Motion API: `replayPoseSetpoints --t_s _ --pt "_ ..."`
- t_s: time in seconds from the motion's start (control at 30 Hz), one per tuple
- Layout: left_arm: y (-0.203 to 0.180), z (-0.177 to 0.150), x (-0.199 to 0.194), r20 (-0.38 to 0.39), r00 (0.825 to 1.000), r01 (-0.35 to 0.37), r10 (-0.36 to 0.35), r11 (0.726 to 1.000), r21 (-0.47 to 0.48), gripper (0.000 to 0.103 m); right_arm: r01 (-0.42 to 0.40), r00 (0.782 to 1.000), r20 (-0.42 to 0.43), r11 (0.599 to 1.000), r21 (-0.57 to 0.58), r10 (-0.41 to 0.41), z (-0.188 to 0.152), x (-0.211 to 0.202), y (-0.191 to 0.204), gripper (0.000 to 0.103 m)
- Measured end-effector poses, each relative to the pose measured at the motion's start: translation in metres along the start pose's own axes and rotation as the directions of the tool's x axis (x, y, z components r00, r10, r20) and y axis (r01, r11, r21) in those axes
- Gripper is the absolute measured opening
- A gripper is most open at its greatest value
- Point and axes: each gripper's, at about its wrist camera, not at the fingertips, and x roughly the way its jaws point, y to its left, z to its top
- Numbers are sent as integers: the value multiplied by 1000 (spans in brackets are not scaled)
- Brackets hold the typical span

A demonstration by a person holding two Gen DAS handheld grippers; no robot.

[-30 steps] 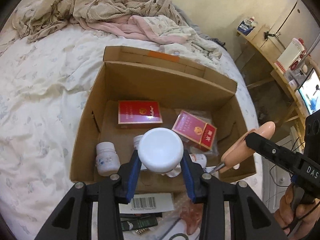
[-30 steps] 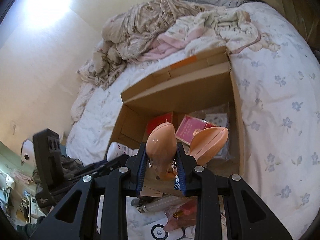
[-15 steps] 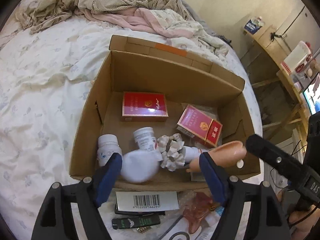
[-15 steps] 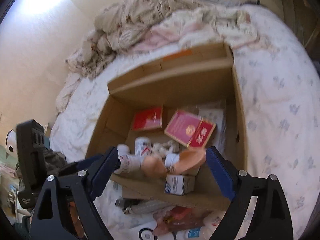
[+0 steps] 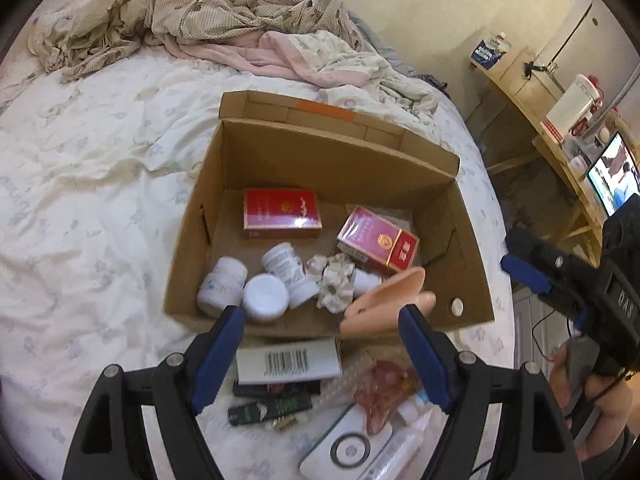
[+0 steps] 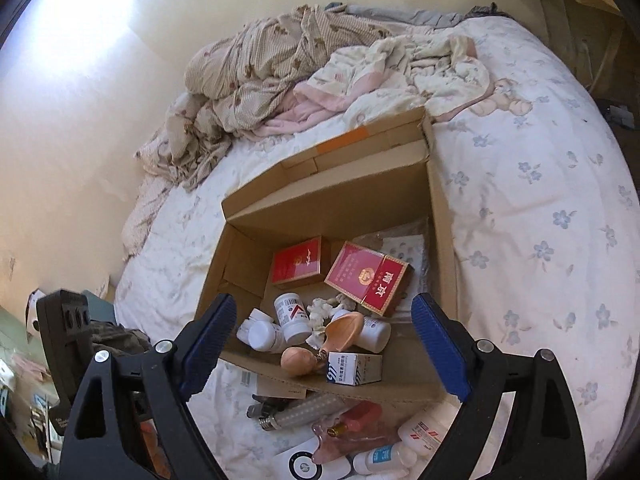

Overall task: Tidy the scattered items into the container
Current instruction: 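Lower the peach tools and white bottle into the box and open both tools, then grasp the long pink translucent rod with the right tool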

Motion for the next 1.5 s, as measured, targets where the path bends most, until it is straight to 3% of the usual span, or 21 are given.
replayPoseSetpoints --t_s 0.43,0.53,0.63,0.77,0.83,0.93,1.07,1.23,1.3,1.37,1.43,1.5 --pt "15 -40 -19 -39 999 -28 26 998 -48 80 -37 999 -12 999 -21 37 -13 -37 -4 92" --pt "21 -47 -11 -57 998 -32 28 997 -74 80 -82 989 -125 995 -58 75 -19 -27 0 91" --pt "26 -51 -4 -84 996 -42 35 995 -94 80 -53 973 -230 992 -110 26 -34 -9 4 91" --pt "32 -54 4 -104 993 -65 54 992 -109 80 6 929 -361 979 -204 -81 -58 27 8 90" --pt "36 -54 7 -111 992 -75 61 989 -125 80 15 900 -412 956 -293 -141 -69 43 15 85" --pt "43 -54 9 -124 991 -79 60 985 -153 80 -52 845 -514 932 -359 -151 -90 63 25 71" --pt "45 -53 9 -124 991 -75 55 984 -163 80 -83 790 -542 826 -558 -287 -126 82 47 59" --pt "43 -54 9 -129 991 -59 38 985 -162 80 -1 786 -436 703 -711 -439 -139 101 47 59" --pt "42 -55 11 -137 990 -59 38 986 -153 80 20 809 -396 694 -720 -434 -131 104 44 58" --pt "42 -56 13 -147 988 -65 43 987 -147 80 39 814 -369 676 -736 -448 -127 109 42 59" --pt "43 -56 15 -157 987 -66 42 987 -149 80 46 799 -345 623 -781 -492 -133 118 40 59" --pt "44 -56 16 -162 986 -69 44 986 -153 80 47 779 -345 598 -800 -524 -140 127 37 57"
